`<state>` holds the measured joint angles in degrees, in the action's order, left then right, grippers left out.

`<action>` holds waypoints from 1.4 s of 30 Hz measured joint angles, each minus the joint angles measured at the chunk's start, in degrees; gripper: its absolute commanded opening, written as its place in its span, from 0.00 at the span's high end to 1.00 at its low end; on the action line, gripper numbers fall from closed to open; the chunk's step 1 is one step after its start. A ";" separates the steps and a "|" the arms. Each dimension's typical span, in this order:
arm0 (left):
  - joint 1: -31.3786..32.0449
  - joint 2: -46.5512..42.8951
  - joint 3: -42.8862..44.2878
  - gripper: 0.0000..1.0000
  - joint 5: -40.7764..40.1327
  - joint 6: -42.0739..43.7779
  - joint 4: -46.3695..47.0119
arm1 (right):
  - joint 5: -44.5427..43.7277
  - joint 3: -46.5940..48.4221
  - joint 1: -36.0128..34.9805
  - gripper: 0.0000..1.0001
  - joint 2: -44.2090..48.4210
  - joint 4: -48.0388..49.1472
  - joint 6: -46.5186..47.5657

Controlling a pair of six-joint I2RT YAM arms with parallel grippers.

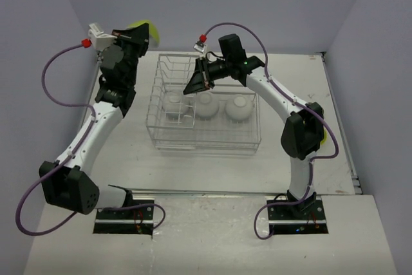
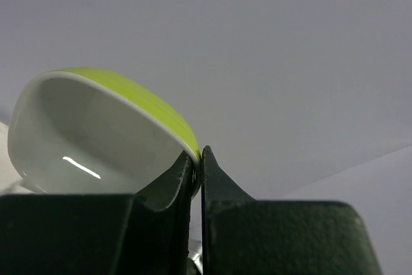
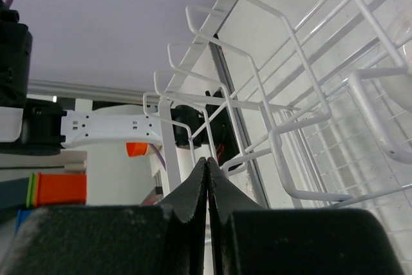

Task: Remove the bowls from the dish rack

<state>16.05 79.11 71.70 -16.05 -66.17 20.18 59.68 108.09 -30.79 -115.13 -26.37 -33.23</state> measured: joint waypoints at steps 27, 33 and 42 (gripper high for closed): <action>-17.84 -0.92 -1.36 1.00 1.84 25.33 -42.32 | -6.23 20.39 1.25 1.00 -1.84 -9.53 -3.19; -21.33 7.61 0.96 1.00 0.13 27.76 -49.86 | -9.79 23.82 5.66 1.00 2.47 -12.66 -4.57; -25.18 18.51 5.11 1.00 -1.14 28.09 -58.01 | -33.31 7.93 11.17 1.00 19.19 -22.49 7.04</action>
<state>-9.13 97.62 76.82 -17.19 -38.09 -37.82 26.37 116.03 -19.62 -95.94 -48.86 -26.20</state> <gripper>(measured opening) 0.056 0.003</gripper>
